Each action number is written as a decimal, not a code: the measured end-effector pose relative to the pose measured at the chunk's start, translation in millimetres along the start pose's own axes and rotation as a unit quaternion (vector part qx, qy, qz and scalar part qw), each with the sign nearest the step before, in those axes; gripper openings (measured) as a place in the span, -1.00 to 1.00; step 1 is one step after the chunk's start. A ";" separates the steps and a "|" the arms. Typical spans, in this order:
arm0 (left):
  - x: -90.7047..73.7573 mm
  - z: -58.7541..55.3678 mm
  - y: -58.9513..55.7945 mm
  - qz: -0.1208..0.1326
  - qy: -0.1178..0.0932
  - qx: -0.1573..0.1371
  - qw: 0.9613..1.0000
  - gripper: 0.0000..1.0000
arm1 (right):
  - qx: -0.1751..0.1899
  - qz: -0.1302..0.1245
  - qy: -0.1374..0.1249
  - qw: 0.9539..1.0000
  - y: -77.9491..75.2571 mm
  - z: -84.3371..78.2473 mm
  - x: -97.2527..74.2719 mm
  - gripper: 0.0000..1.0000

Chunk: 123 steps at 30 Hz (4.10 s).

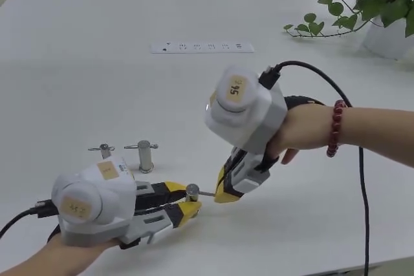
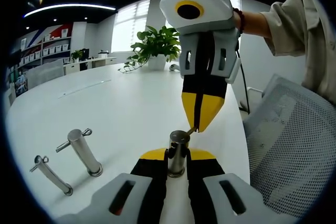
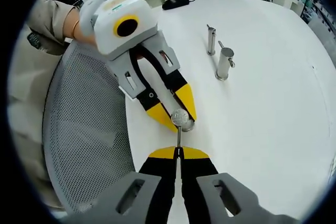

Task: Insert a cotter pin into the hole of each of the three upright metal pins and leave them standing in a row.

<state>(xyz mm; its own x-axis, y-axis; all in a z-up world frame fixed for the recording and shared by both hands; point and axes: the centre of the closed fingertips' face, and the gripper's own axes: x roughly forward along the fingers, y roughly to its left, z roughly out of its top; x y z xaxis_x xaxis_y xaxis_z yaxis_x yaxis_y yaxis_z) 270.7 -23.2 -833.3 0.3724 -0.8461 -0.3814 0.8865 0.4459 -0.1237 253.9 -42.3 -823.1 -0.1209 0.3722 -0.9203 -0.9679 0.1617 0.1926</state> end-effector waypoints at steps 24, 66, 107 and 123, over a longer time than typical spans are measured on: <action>-0.1 0.1 0.5 0.003 -0.007 -0.007 1.000 -0.76 | -0.010 -0.007 -0.018 1.000 -0.8 16.9 6.3 -0.95; -4.6 2.0 8.0 0.015 -0.018 -0.016 1.000 -0.52 | -0.032 -0.024 -0.066 0.997 -4.1 26.3 7.4 -0.65; -57.7 24.3 -3.5 0.000 -0.050 -0.014 0.999 0.03 | -0.020 -0.037 -0.073 0.996 -1.1 17.0 3.5 -0.89; -63.5 22.7 -1.7 0.003 -0.047 -0.012 0.999 0.03 | -0.033 -0.036 -0.075 0.996 -2.9 21.9 6.0 -0.89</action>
<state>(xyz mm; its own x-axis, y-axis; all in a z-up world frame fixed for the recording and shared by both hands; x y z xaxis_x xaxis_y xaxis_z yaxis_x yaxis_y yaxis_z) 251.7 23.2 -788.1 0.4030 -0.8664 -0.2948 0.8776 0.4572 -0.1442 260.8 -20.5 -821.7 -0.0217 0.4949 -0.8687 -0.9857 0.1346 0.1014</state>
